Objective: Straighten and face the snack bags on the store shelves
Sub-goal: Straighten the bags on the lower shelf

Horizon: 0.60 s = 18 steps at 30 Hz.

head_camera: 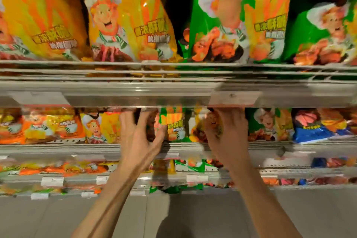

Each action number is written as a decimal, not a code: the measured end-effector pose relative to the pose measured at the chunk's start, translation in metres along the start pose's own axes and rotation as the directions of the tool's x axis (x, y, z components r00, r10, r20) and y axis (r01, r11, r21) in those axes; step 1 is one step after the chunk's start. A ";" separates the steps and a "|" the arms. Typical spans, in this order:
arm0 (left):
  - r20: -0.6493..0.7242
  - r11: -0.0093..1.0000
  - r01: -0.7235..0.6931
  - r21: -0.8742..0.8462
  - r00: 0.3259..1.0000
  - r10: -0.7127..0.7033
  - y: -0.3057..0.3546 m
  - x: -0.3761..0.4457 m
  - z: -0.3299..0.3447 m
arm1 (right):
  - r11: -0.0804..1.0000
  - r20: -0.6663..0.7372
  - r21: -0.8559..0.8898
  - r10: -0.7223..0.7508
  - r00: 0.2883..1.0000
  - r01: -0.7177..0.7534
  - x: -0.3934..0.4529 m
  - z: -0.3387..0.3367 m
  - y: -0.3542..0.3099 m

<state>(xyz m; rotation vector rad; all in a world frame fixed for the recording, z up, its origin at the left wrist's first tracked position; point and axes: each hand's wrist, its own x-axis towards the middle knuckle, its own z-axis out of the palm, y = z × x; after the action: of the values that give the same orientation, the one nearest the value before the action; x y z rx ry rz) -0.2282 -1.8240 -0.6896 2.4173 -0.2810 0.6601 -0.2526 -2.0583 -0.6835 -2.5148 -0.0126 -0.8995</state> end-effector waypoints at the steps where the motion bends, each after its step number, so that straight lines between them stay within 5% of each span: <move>1: -0.043 0.998 -0.063 0.021 0.997 0.064 -0.006 -0.001 0.008 | 0.999 -0.036 -0.043 -0.035 0.999 0.033 -0.001 0.012 0.007; 9: -0.275 0.963 -0.237 0.126 0.925 0.263 -0.029 0.001 0.050 | 0.952 -0.384 -0.243 -0.270 0.883 0.186 -0.005 0.058 0.029; 18: -0.398 0.941 -0.303 0.152 0.852 0.339 -0.036 -0.001 0.059 | 0.942 -0.387 -0.241 -0.313 0.867 0.233 -0.003 0.065 0.036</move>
<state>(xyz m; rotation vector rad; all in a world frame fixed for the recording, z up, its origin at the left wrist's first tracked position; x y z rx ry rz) -0.1932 -1.8315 -0.7491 2.2471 -0.4900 1.3457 -0.2103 -2.0620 -0.7448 -2.4680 -0.1588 -1.6184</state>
